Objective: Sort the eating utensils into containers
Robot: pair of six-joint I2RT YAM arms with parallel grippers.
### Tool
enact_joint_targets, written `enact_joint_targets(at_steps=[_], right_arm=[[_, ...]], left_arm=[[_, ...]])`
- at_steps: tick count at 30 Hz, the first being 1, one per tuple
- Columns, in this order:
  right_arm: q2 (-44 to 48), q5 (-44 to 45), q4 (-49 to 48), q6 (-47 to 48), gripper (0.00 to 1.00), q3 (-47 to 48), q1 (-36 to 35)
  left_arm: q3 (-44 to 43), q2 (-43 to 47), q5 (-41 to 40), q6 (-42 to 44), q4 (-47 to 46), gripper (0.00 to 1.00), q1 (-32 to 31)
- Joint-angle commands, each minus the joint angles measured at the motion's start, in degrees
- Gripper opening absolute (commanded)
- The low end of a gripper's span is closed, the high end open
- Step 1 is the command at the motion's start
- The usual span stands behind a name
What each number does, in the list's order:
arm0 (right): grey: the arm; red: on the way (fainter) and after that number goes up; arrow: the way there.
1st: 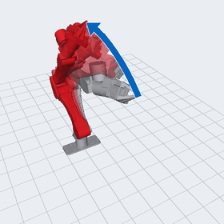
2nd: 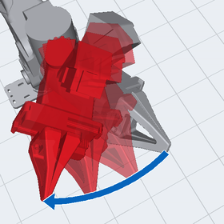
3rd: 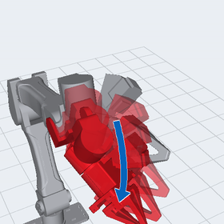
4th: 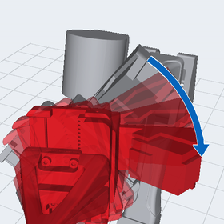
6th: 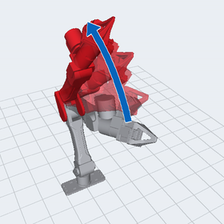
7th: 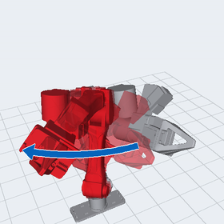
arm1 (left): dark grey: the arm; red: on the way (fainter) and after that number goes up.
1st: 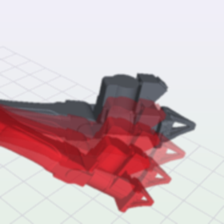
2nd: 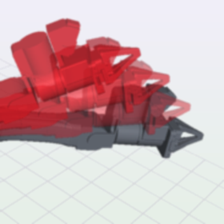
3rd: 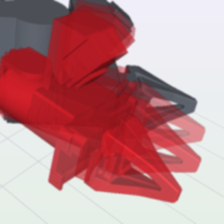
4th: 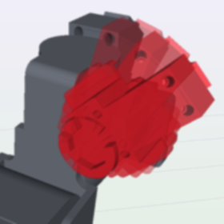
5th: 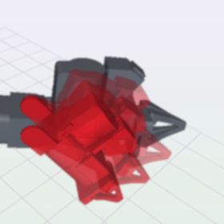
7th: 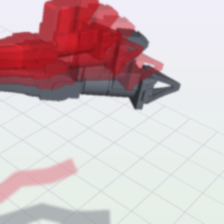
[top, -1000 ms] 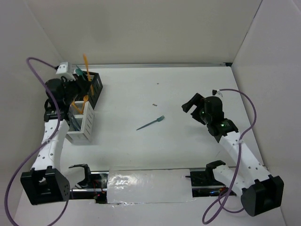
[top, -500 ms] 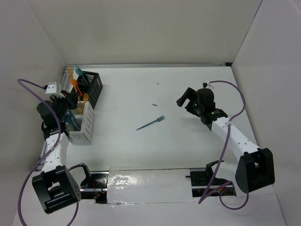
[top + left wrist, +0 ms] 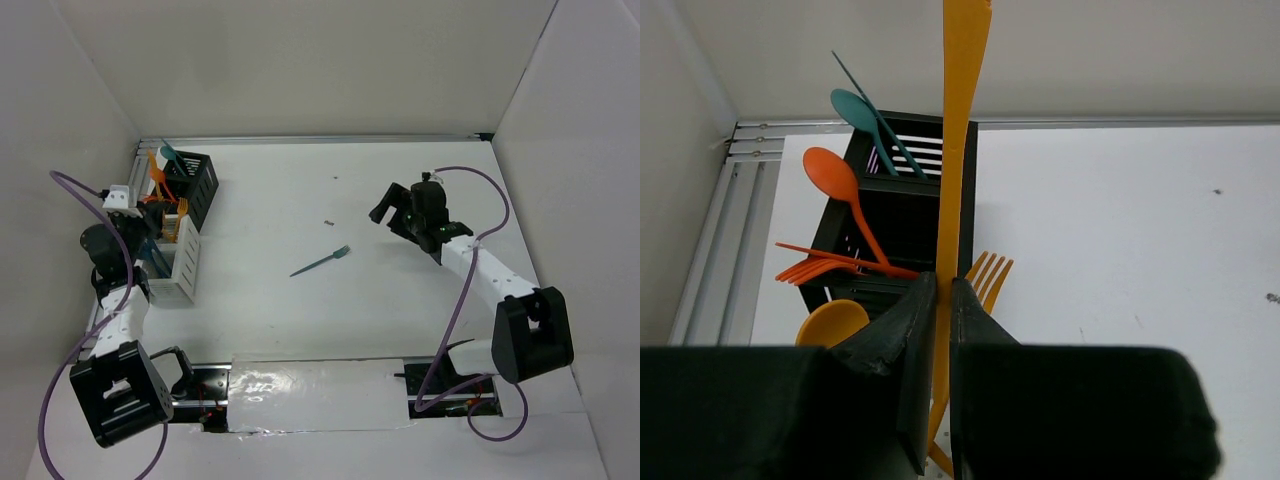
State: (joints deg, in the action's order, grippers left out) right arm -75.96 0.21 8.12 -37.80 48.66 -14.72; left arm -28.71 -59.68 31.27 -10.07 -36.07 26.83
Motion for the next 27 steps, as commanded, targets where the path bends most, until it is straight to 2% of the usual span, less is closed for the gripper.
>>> enact_joint_targets(at_steps=[1, 8, 15, 20, 21, 26, 27], right_arm=[[-0.24, -0.82, -4.07, 0.10, 1.00, 2.75, 0.48], [-1.20, -1.35, -4.08, -0.61, 1.00, 2.75, 0.48], [-0.50, -1.35, -4.08, -0.87, 1.00, 2.23, 0.57], [-0.41, -1.35, -4.08, -0.96, 1.00, 2.22, 0.57], [-0.33, -1.35, -4.08, -0.96, 1.00, 2.22, 0.57], [0.03, -1.87, -4.60, -1.05, 1.00, 1.70, 0.57], [0.03, -1.88, -4.60, -1.05, 1.00, 1.70, 0.57]], left_arm=[[-1.00, -0.52, 1.78, 5.31, -3.74, 0.06, 0.42], [-1.09, -0.88, 3.45, 5.94, -0.41, 0.08, 0.42], [-1.70, -0.35, -0.23, 5.85, 1.26, 0.16, 0.50], [-1.18, 0.00, -0.59, 5.50, 1.09, 0.37, 0.42], [-1.09, 0.09, -0.51, 5.58, 0.92, 0.37, 0.42], [-1.26, 1.58, -1.90, 5.76, 1.27, 0.62, 0.59], [-1.26, 1.58, -2.08, 5.32, 1.27, 0.62, 0.59]])
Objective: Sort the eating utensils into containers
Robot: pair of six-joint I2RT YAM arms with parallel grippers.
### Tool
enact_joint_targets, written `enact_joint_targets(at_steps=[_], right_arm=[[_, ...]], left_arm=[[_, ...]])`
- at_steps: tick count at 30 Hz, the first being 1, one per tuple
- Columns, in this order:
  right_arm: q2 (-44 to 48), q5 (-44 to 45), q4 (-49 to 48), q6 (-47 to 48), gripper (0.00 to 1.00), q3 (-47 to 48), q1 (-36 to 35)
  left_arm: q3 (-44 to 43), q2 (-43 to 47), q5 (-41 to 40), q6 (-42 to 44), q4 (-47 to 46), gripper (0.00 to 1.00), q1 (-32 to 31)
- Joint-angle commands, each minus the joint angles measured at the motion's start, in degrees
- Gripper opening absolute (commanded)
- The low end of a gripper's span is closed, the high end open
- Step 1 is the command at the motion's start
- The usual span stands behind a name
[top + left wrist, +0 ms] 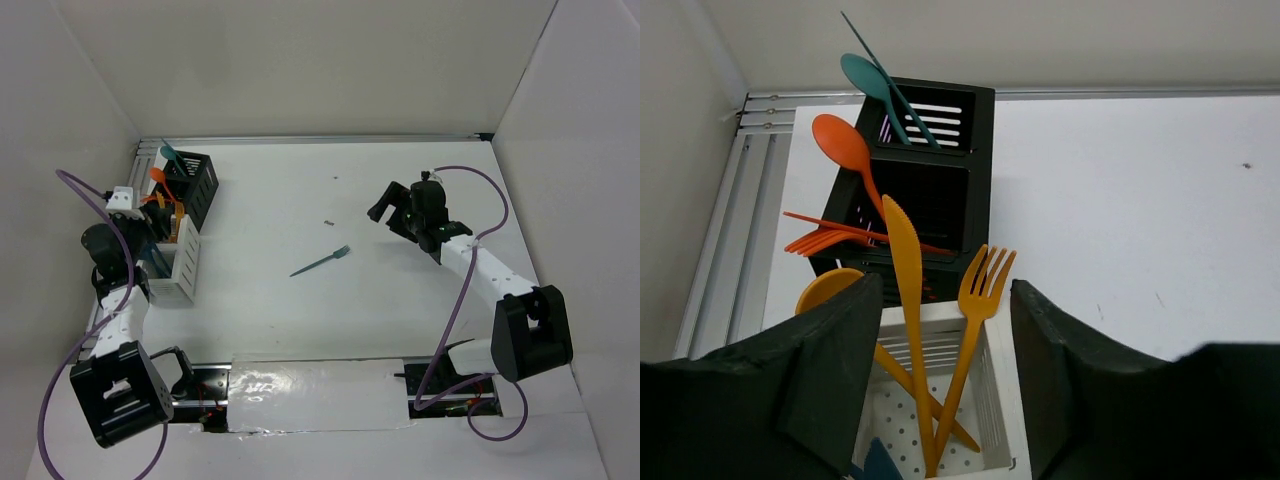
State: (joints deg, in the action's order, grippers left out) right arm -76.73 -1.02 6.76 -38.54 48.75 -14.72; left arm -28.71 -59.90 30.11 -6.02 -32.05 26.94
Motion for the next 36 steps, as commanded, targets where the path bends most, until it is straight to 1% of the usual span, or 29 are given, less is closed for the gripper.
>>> enact_joint_targets(at_steps=[1, 2, 5, 7, 8, 9, 10, 11, 12, 13, 14, 15, 16, 17, 18, 19, 20, 21, 23, 25, 26, 27, 28, 29, 30, 31, 32, 33, 36], right_arm=[[0.88, -0.65, -3.25, -0.30, 1.00, 1.61, 0.48], [0.88, -0.65, -3.25, -0.48, 1.00, 1.61, 0.48], [0.97, -1.18, -3.25, -0.39, 1.00, 1.61, 0.57], [1.23, -1.18, -3.25, -0.30, 1.00, 1.61, 0.74], [1.49, -1.18, -3.25, -0.22, 1.00, 1.61, 0.57], [1.49, -0.57, -2.64, -0.22, 1.00, 1.61, 0.48], [1.58, -0.57, -2.11, -0.22, 1.00, 1.61, 0.48], [1.67, 0.04, -2.11, -0.30, 1.00, 1.61, 0.48], [1.67, 0.05, -1.50, -0.39, 1.00, 1.61, 0.57], [1.76, 0.05, -1.49, -0.48, 1.00, 1.61, 0.40], [1.85, 0.05, -0.88, -0.65, 1.00, 1.61, 0.57], [1.85, 0.05, -0.88, -0.74, 1.00, 1.61, 0.57], [2.02, 0.05, -0.88, -0.83, 1.00, 1.61, 0.48], [2.37, -0.65, -0.88, -0.83, 1.00, 1.61, 0.40], [2.37, -0.65, -0.88, -0.74, 1.00, 1.00, 0.57], [2.63, -0.65, -0.88, -1.09, 1.00, 0.99, 0.57], [3.25, -0.65, -0.35, -0.92, 1.00, 0.39, 0.57], [3.86, -0.65, 0.35, -1.01, 1.00, -0.32, 0.57], [5.61, 0.65, 1.22, -1.27, 1.00, -1.02, 0.57], [7.20, 1.19, 2.72, -2.14, 1.00, -2.34, 0.66], [8.25, 2.15, 4.12, -2.24, 1.00, -2.35, 0.75], [10.09, 3.29, 4.92, -3.11, 1.00, -3.13, 0.75], [10.80, 3.30, 5.62, -3.03, 1.00, -4.01, 0.66], [11.77, 3.91, 7.19, -3.46, 1.00, -4.02, 0.83], [13.60, 3.92, 7.91, -3.64, 1.00, -4.71, 0.92], [14.49, 3.92, 8.61, -3.64, 1.00, -5.24, 0.92], [15.29, 3.92, 9.83, -3.82, 1.00, -5.25, 0.92], [17.21, 3.92, 10.37, -3.64, 1.00, -5.77, 0.92], [20.55, 4.71, 12.65, -3.82, 1.00, -6.91, 1.10]], left_arm=[[-1.70, 2.59, -0.93, 1.01, -2.75, 0.67, 0.57], [-2.14, 2.86, -0.67, 0.75, -2.58, 0.71, 0.66], [-6.08, 3.91, 1.34, 0.84, 0.75, 0.73, 0.75], [-11.44, 4.00, 3.89, 2.85, 6.45, 0.76, 0.75], [-13.63, 3.30, 8.60, 3.81, 8.74, 0.76, 0.66], [-18.27, 2.86, 10.74, 4.96, 11.11, 0.76, 0.66], [-20.40, 2.51, 12.07, 8.36, 15.92, 0.76, -0.65], [-22.51, 1.81, 14.69, 9.53, 18.23, 0.76, -1.96], [-25.92, 1.37, 15.41, 10.76, 20.17, 0.78, -3.02], [-27.52, 0.84, 16.38, 12.68, 24.54, 0.78, -5.21], [-29.11, 0.05, 16.82, 13.48, 26.93, 0.77, -7.40], [-31.91, -1.87, 17.00, 14.19, 29.22, 0.78, -12.13], [-33.33, -3.19, 16.13, 14.37, 31.50, 0.77, -11.56], [-35.52, -5.47, 16.30, 14.55, 36.57, 0.77, -15.39], [-36.50, -6.71, 15.69, 15.42, 39.15, 0.75, -21.34], [-37.20, -8.11, 13.68, 16.21, 41.26, 0.75, -24.62], [-37.73, -9.09, 12.79, 16.56, 44.24, 0.75, -24.04], [-38.00, -11.10, 11.74, 16.48, 45.14, 0.80, -31.17], [-38.17, -13.39, 8.41, 17.01, 48.29, 0.87, -36.58], [-38.09, -16.56, 5.33, 15.43, 48.84, 0.88, -42.64], [-38.09, -17.78, 4.01, 14.90, 49.45, 0.88, -47.72], [-38.17, -20.75, 1.04, 13.94, 49.72, 0.87, -47.25], [-38.26, -22.35, -0.21, 13.32, 49.98, 0.85, -52.29], [-38.09, -23.67, -2.23, 13.40, 49.90, 0.84, -54.25], [-38.17, -26.47, -6.07, 13.75, 49.11, 0.83, -56.10], [-36.78, -27.72, -7.59, 13.93, 48.41, 0.83, -55.86], [-36.33, -29.29, -8.83, 13.93, 47.10, 0.83, -58.38], [-36.33, -32.09, -9.62, 14.02, 45.95, 0.83, -59.01], [-39.65, -37.98, -10.95, 14.02, 46.82, 0.81, -60.51]])
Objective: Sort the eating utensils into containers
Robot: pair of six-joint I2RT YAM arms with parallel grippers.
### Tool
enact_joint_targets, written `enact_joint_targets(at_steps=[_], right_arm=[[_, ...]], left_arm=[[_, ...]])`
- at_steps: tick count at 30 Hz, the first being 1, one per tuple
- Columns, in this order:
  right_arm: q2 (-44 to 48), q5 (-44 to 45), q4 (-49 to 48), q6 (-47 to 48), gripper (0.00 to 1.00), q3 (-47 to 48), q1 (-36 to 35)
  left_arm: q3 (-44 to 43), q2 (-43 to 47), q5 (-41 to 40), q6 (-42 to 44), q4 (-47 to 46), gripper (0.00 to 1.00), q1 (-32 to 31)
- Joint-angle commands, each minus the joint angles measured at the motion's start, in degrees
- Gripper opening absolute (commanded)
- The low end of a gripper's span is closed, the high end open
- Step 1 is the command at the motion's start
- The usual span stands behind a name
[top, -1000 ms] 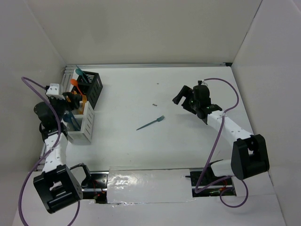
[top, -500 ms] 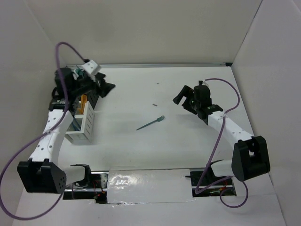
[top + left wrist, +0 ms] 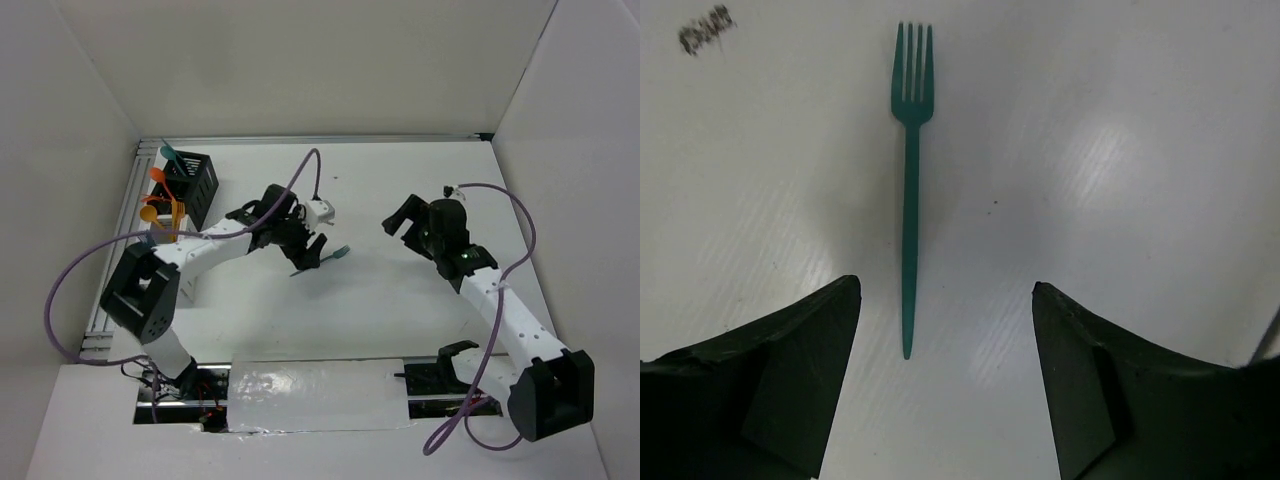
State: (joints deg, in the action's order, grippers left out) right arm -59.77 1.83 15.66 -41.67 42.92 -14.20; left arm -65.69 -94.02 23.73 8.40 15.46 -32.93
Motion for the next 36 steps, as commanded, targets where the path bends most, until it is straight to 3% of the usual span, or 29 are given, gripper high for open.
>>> enact_joint_targets(at_steps=[1, 7, 25, 28, 32, 35, 36], right_arm=[[4.39, 2.56, 4.37, -0.87, 1.00, -1.08, 0.40], [8.08, 4.23, 7.01, -1.13, 1.00, -1.08, 0.84], [6.68, 6.44, 8.95, 0.71, 1.00, 0.58, 0.66], [5.89, 6.44, 8.95, 0.80, 1.00, 0.59, 0.75], [6.15, 6.96, 8.42, 0.80, 1.00, 0.59, 1.01], [6.33, 7.49, 8.42, 0.80, 1.00, 0.59, 0.83], [6.33, 7.49, 8.42, 0.54, 1.00, 0.59, 0.92]], left_arm=[[-3.56, -5.28, -5.61, -0.32, -0.44, 0.81, -1.52], [-11.03, -14.25, -10.36, 1.00, 1.85, 0.80, -4.24], [-13.85, -22.96, -12.66, 2.06, -0.17, 0.70, -5.74], [-14.47, -24.02, -13.52, 2.49, 0.18, 0.61, -5.83], [-14.20, -25.07, -15.73, 3.90, 0.53, 0.36, -5.66], [-14.03, -24.81, -13.71, 3.12, 0.97, 0.24, -4.78], [-13.59, -24.20, -12.23, 2.50, 0.88, 0.15, -4.78]])
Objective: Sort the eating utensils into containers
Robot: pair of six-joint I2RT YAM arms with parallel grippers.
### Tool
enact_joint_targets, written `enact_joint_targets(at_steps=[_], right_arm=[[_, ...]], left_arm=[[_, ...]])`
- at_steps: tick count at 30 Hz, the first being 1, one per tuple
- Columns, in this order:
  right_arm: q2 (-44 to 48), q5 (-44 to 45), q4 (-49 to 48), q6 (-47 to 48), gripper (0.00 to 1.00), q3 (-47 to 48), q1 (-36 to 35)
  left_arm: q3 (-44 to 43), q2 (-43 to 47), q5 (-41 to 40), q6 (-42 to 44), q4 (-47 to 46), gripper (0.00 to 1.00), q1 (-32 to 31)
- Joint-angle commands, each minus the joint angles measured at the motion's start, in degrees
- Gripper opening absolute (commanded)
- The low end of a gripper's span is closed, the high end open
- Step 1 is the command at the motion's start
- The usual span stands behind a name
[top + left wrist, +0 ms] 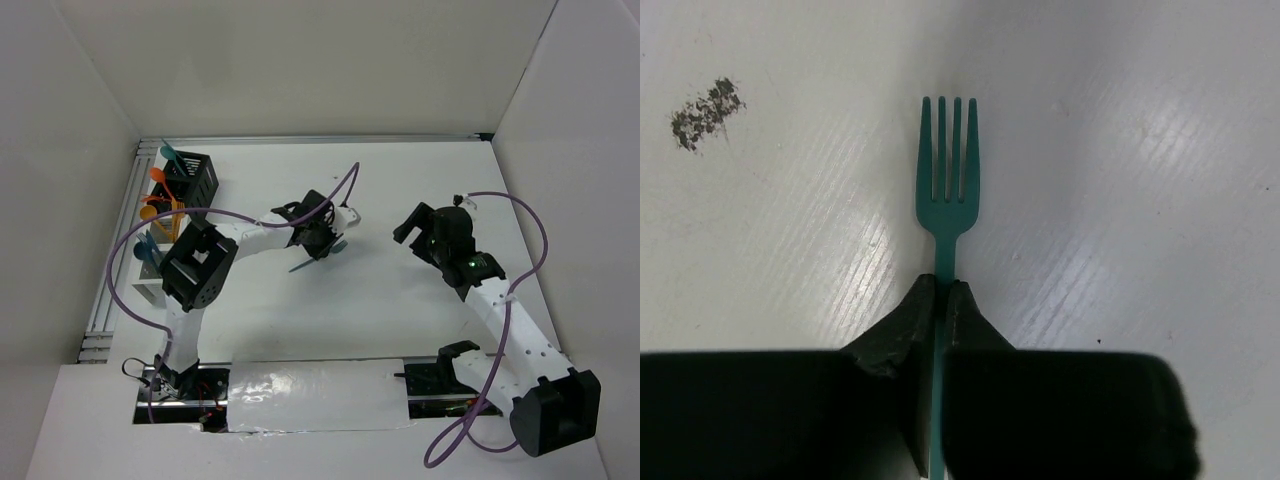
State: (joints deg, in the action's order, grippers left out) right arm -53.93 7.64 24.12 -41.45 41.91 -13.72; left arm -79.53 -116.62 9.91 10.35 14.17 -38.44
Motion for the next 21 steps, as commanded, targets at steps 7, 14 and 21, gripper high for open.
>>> enact_joint_targets(at_steps=[7, 14, 21], right_arm=[[-0.38, 1.68, -0.04, 0.32, 1.00, 2.12, 0.44], [-1.70, 0.01, -3.55, -0.12, 1.00, 0.80, 0.44], [-6.00, -0.52, -8.64, -1.09, 1.00, 0.28, 0.62]], left_arm=[[-3.16, 11.81, 8.78, -6.73, 1.82, 0.03, 10.11], [-3.44, 31.70, 18.21, -14.04, -11.08, 0.02, 29.62], [2.08, 38.39, 25.07, -24.76, -25.31, 0.04, 54.57]])
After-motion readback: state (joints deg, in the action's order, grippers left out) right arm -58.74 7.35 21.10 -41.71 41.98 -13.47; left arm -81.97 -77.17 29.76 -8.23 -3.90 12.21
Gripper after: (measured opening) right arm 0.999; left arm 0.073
